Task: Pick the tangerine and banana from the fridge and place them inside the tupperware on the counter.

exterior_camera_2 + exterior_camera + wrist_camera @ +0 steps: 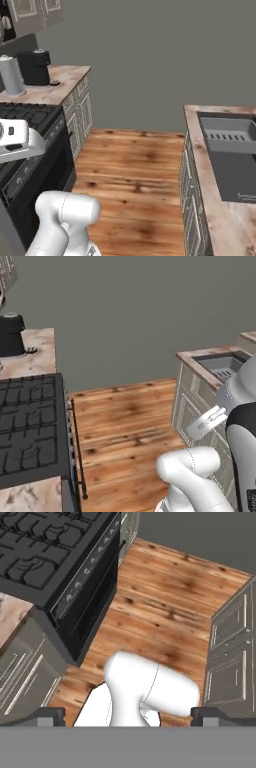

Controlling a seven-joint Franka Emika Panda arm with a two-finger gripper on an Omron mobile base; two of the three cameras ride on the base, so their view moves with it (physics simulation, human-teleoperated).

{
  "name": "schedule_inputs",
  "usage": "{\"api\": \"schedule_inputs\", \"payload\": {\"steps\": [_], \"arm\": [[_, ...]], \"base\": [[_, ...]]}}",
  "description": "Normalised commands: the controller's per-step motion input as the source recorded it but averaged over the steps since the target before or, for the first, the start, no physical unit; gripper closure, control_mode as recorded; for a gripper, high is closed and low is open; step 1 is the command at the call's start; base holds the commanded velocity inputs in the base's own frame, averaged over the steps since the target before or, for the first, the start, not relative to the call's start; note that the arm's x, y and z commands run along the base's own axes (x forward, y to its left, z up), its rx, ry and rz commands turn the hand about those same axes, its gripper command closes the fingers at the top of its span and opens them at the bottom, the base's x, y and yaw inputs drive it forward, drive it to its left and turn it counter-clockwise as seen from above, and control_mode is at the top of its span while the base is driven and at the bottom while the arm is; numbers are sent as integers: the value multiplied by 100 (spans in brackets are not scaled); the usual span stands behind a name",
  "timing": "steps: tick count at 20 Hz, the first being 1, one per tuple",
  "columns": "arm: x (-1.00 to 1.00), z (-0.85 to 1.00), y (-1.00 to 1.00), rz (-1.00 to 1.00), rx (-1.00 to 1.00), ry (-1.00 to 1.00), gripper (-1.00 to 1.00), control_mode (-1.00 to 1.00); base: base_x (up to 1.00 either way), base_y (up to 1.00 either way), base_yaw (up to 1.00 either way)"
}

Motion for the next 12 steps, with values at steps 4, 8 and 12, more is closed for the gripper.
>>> {"api": "schedule_inputs", "payload": {"steps": [4,8,12], "arm": [[0,0,0,0,0,0,-100,100],[0,0,0,0,0,0,-100,100],[0,0,0,0,0,0,-100,100]], "base": [[100,0,0],[100,0,-8],[100,0,-29]]}}
